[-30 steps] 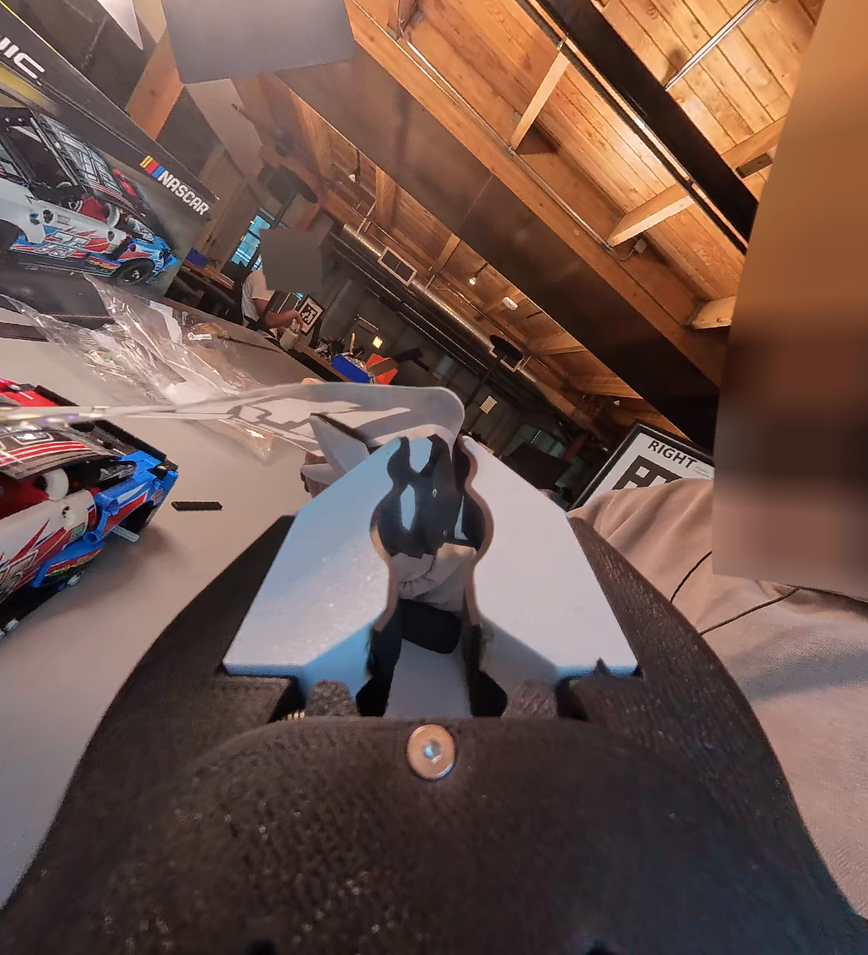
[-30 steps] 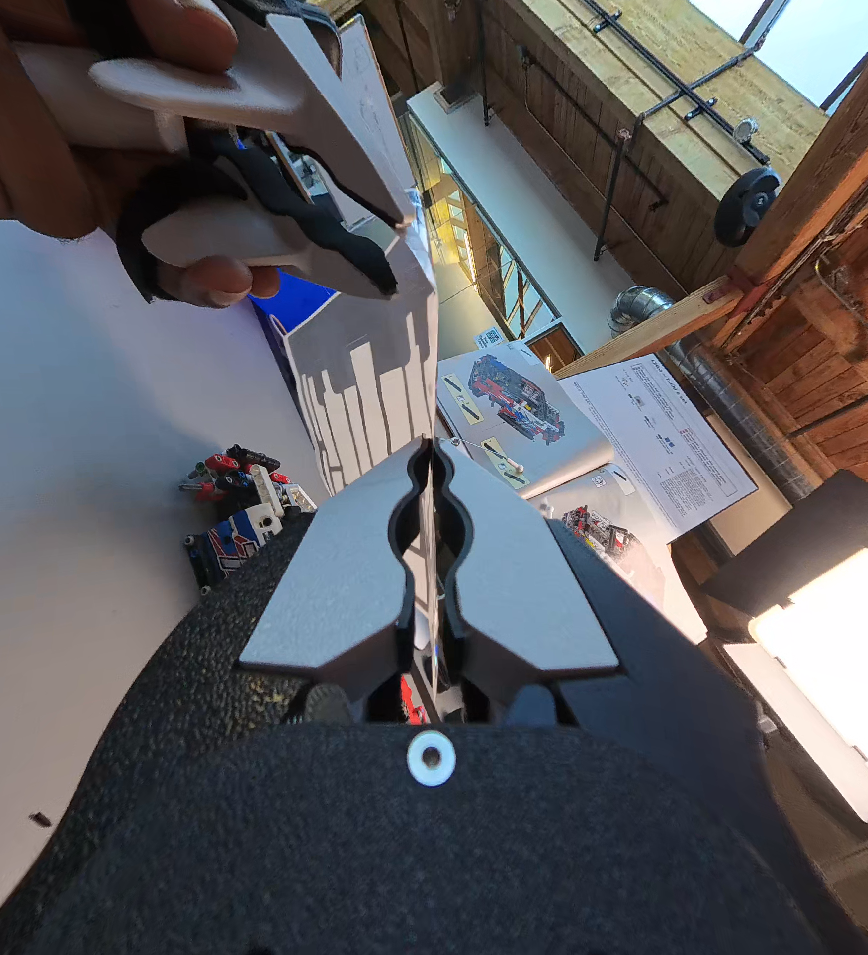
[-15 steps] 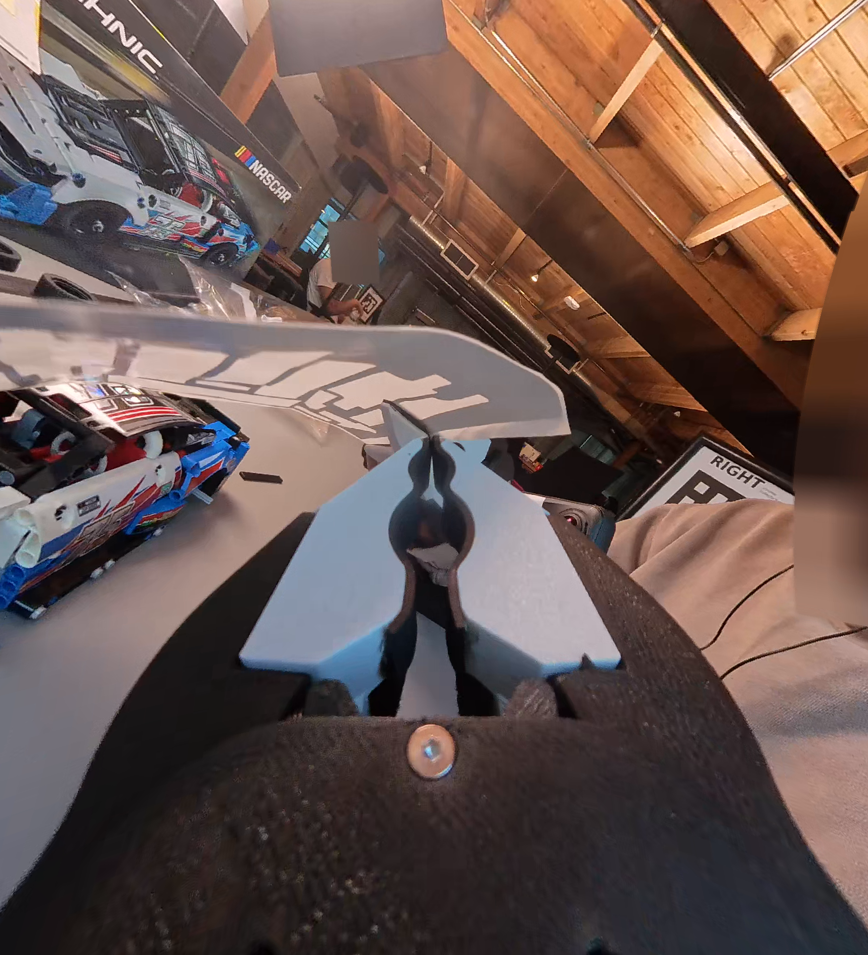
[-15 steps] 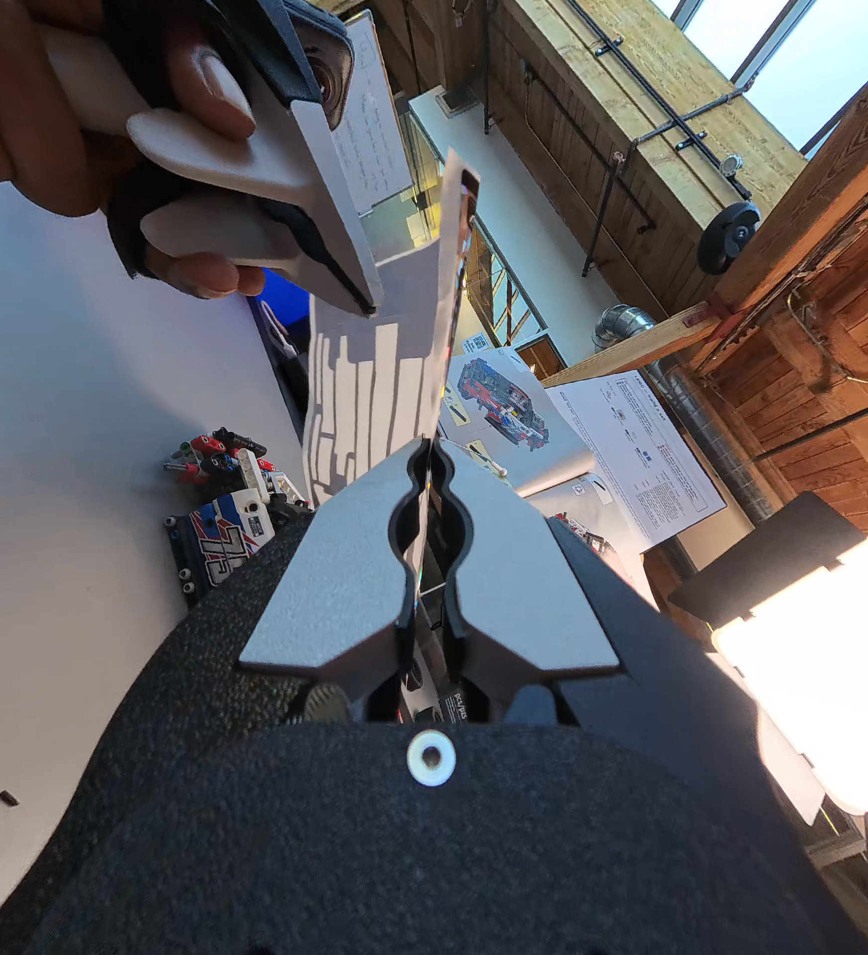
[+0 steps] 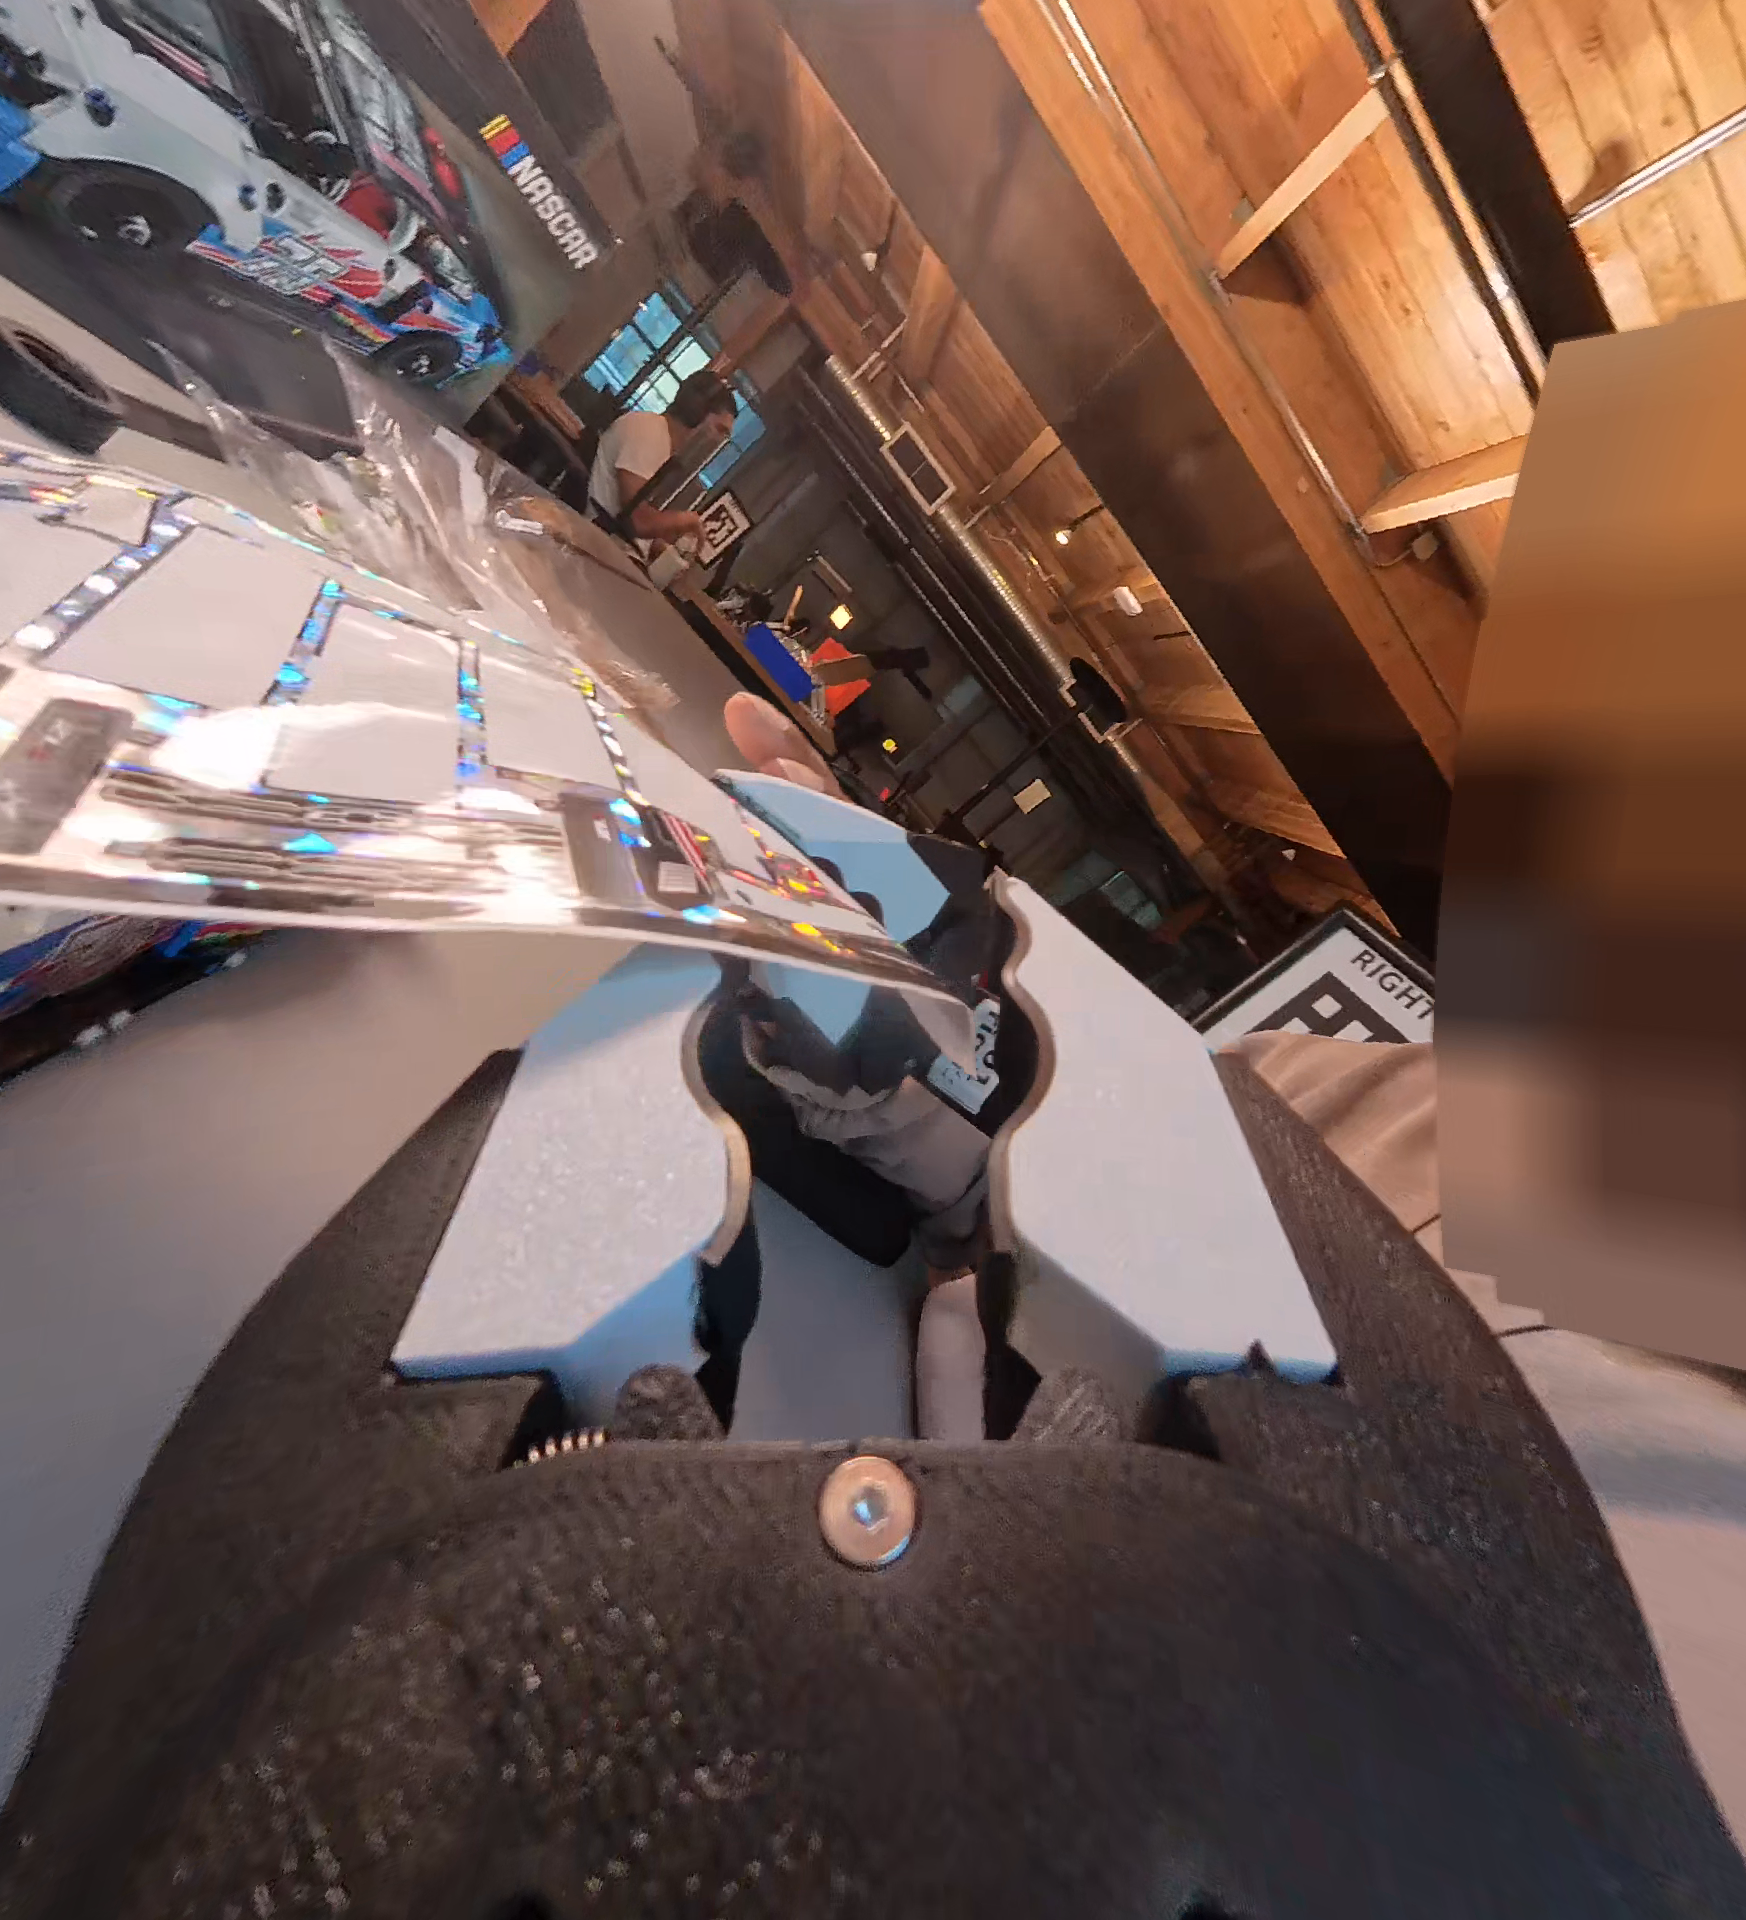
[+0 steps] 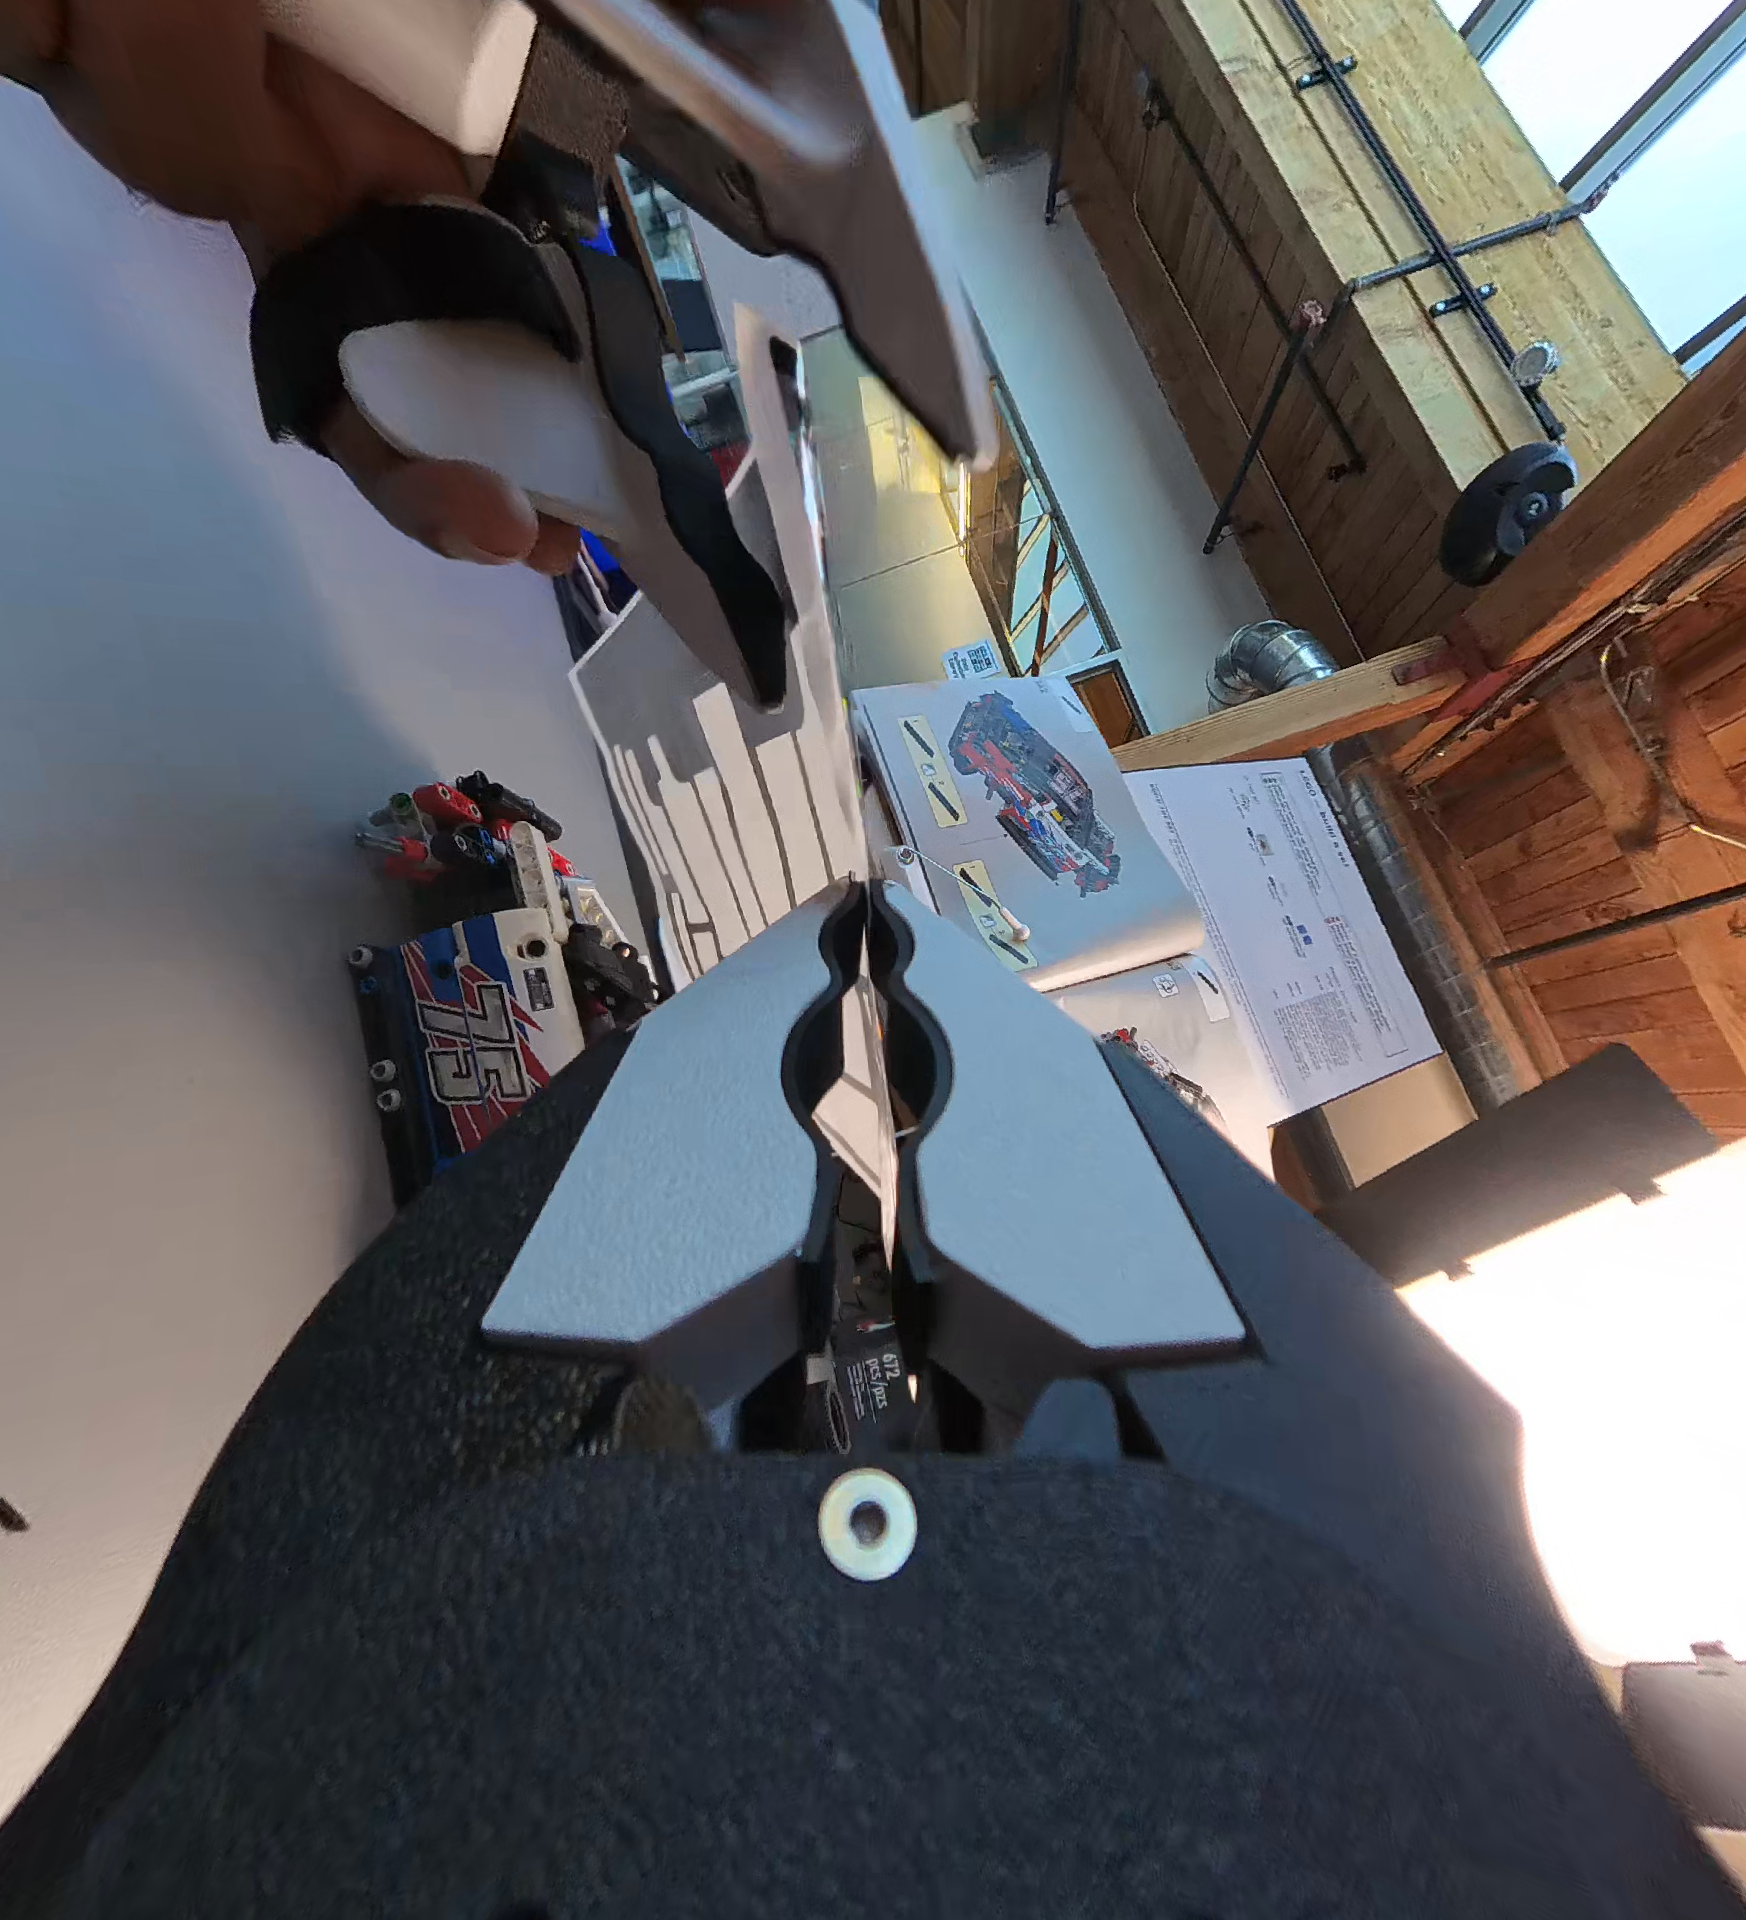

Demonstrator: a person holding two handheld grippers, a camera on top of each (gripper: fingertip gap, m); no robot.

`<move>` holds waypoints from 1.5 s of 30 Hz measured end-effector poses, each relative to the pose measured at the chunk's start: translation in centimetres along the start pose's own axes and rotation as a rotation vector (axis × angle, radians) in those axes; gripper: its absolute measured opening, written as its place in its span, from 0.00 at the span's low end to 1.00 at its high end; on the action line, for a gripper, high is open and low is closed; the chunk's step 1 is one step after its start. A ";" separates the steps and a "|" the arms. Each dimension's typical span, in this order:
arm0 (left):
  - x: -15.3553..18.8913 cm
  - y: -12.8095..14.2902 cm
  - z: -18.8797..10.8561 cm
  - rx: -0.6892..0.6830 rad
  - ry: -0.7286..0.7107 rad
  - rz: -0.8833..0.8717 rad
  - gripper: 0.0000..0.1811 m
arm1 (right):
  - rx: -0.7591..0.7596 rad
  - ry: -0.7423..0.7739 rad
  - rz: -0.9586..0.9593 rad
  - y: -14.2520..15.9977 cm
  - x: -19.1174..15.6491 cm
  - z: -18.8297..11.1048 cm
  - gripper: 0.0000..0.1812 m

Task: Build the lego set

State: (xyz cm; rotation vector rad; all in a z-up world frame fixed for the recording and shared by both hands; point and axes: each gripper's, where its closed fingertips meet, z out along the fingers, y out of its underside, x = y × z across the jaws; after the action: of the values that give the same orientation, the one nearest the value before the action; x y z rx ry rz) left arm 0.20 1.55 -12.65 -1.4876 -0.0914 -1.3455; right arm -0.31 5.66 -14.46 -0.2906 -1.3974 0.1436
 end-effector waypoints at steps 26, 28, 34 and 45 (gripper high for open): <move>-0.3 -0.9 -0.2 0.053 -0.149 0.359 0.00 | 0.144 -0.295 0.822 -3.8 1.3 -0.8 0.22; -0.7 -0.6 0.1 0.049 -0.165 0.347 0.00 | 0.045 -0.316 0.788 -3.6 -0.4 -0.1 0.22; 0.0 0.0 0.5 0.040 -0.122 0.309 0.00 | 0.042 -0.310 0.817 -3.3 -1.1 0.3 0.07; 1.5 1.3 0.9 -0.063 -0.077 0.492 0.00 | 0.152 -0.392 1.085 -3.4 -0.1 -0.7 0.00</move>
State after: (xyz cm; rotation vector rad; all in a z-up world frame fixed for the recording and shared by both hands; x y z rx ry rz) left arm 2.19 0.80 -12.21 -1.4915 0.2559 -0.8998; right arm 0.15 2.30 -13.71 -0.9076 -1.4630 1.2440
